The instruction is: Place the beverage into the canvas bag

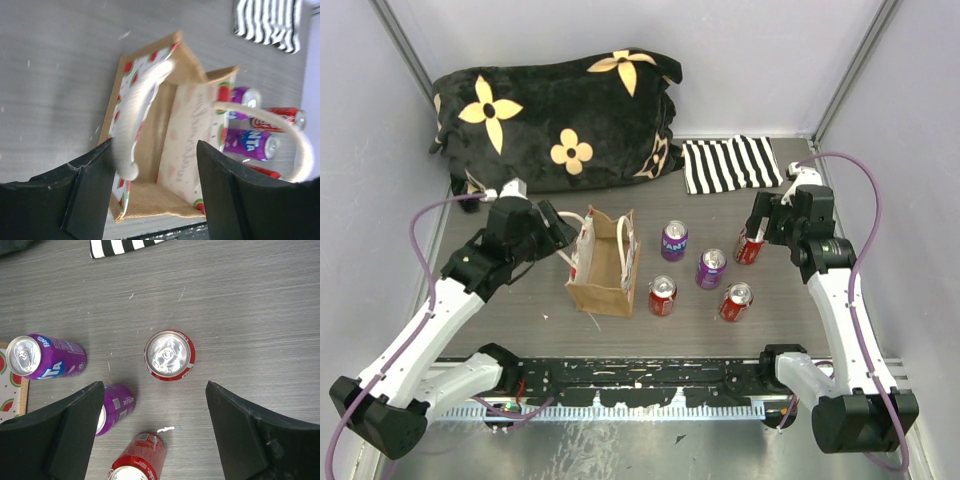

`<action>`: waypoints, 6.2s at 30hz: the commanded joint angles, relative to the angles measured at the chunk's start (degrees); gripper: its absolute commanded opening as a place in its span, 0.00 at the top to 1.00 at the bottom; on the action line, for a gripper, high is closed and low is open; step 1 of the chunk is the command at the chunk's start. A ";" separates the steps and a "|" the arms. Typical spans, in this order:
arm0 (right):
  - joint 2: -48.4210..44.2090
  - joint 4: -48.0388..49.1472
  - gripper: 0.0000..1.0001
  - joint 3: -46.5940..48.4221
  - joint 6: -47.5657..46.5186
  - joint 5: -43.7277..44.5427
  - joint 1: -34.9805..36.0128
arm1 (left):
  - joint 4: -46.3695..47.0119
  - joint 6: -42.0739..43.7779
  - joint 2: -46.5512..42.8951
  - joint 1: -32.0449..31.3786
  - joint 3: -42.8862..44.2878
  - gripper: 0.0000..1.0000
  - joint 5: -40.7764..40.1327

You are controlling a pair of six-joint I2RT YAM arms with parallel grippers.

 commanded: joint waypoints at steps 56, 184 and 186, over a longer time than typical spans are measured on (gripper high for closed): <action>38.04 -14.48 0.02 33.36 17.98 22.15 41.09 | -3.81 46.01 10.51 9.94 12.57 0.05 21.20; 59.23 -28.22 0.99 83.01 12.60 19.21 54.90 | -8.79 37.53 9.22 17.64 14.37 0.07 23.76; 58.25 -28.06 0.99 81.17 12.88 19.69 54.90 | -8.54 37.53 9.65 17.60 14.38 0.08 23.78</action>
